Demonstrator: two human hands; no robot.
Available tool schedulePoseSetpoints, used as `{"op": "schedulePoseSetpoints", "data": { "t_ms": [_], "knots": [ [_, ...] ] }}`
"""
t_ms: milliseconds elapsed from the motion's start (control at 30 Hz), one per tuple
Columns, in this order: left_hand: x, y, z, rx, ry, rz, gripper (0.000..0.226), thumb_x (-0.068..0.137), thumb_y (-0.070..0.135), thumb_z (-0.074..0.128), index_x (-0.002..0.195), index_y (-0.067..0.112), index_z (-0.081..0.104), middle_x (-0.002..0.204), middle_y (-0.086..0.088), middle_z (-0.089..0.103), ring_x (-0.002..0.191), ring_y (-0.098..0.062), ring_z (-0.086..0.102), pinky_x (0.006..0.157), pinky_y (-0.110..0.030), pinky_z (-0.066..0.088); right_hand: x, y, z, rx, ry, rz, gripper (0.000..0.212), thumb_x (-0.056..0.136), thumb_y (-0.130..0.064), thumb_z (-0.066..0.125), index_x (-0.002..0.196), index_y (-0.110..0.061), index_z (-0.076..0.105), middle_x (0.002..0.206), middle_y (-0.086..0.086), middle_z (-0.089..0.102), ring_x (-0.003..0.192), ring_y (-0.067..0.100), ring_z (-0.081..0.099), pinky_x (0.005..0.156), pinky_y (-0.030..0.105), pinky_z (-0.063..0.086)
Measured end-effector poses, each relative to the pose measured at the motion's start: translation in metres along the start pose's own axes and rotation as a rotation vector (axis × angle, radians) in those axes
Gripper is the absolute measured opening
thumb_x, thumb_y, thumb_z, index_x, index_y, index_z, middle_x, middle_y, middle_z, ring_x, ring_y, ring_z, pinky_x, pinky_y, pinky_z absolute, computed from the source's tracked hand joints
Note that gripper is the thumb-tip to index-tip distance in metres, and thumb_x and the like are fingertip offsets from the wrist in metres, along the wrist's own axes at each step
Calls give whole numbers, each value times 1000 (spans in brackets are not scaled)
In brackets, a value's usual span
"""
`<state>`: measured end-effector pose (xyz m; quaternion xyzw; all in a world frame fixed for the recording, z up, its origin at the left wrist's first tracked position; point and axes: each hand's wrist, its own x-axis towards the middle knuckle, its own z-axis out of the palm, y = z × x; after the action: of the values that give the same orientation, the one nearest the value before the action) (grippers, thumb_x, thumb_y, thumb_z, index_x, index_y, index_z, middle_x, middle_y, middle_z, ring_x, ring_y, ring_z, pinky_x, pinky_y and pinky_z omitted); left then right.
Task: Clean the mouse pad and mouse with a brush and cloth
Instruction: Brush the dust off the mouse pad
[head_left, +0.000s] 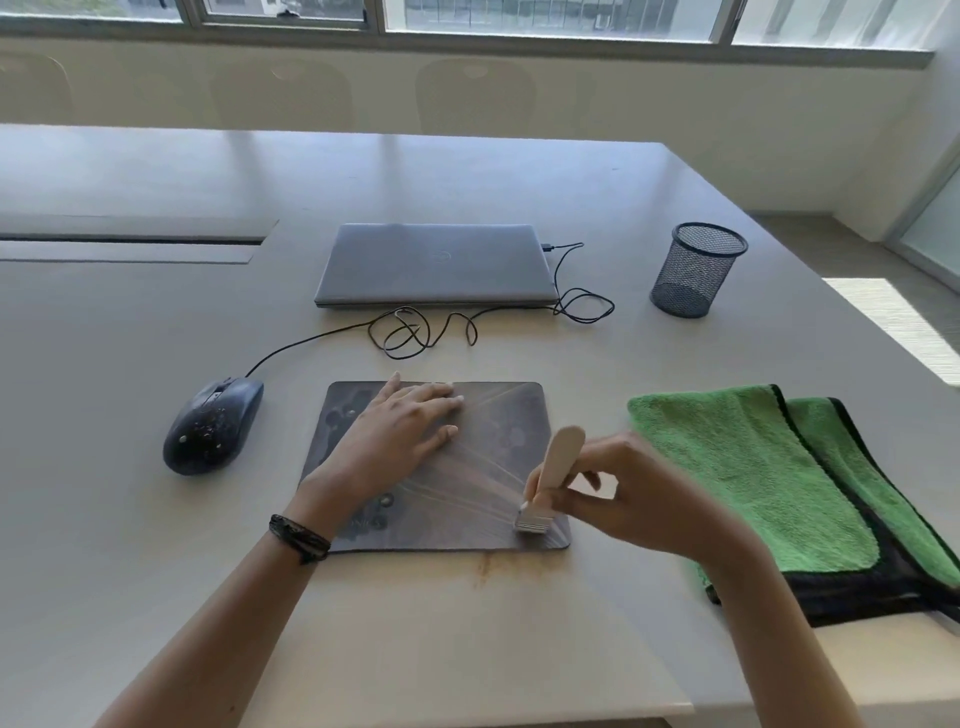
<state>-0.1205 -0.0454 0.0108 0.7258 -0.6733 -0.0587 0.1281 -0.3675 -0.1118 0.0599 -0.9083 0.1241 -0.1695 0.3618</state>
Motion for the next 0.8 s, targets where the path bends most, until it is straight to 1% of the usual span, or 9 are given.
{"op": "schedulePoseSetpoints", "data": {
  "t_ms": [100,200,300,367,433,567,667,733,800],
  "knots": [
    [0,0,0,11,0,4,44,97,38,40,139,27,41,148,7,37,136,-8,33,120,-33,2,2,2,-6,-12,100,-34,6,82,-16,68,83,-18,73,83,-9,73,65,-1,56,56,18,38],
    [0,0,0,12,5,3,44,97,38,40,139,28,40,148,8,36,137,-7,31,119,-32,0,7,8,-6,-100,240,-2,5,80,-13,70,82,-14,75,84,-7,74,69,-1,60,60,8,36],
    [-1,1,0,13,0,0,44,97,38,39,140,28,39,149,8,35,137,-6,30,119,-32,-1,8,11,-4,-119,185,48,5,80,-13,71,82,-16,74,83,-5,74,67,-1,61,60,7,34],
    [-1,1,0,19,-3,-2,45,97,38,39,140,28,38,149,8,34,137,-7,30,119,-33,-1,9,8,-4,-65,71,39,5,81,-14,71,82,-18,74,81,-6,73,65,2,58,58,14,37],
    [-2,2,-1,20,-11,-1,45,97,38,38,141,27,37,150,8,34,138,-7,29,120,-33,-1,12,5,-5,37,17,33,6,82,-15,69,85,-16,74,78,-4,73,63,6,56,58,22,42],
    [-2,5,-3,40,-15,-6,46,98,38,36,142,27,35,150,8,32,138,-6,29,119,-33,-3,32,3,1,144,118,82,8,81,-8,69,85,-14,73,79,-4,71,63,5,60,59,20,45],
    [-2,7,-3,54,-14,-3,46,98,37,35,143,26,35,151,8,31,137,-8,30,118,-34,-4,47,8,10,194,141,165,5,79,-8,72,84,-9,73,75,3,70,60,2,62,57,15,45],
    [-2,8,-4,54,-13,-7,46,98,37,35,143,26,34,151,8,30,138,-8,29,118,-33,-5,53,13,17,154,189,219,5,77,-10,74,81,-7,74,72,6,71,59,2,61,57,14,44],
    [-2,7,-4,55,-17,-11,46,98,37,35,143,27,33,151,8,30,138,-8,28,117,-33,-5,56,21,20,17,296,291,5,75,-14,74,77,-9,74,63,0,68,54,-2,55,55,12,42]
  ]
}}
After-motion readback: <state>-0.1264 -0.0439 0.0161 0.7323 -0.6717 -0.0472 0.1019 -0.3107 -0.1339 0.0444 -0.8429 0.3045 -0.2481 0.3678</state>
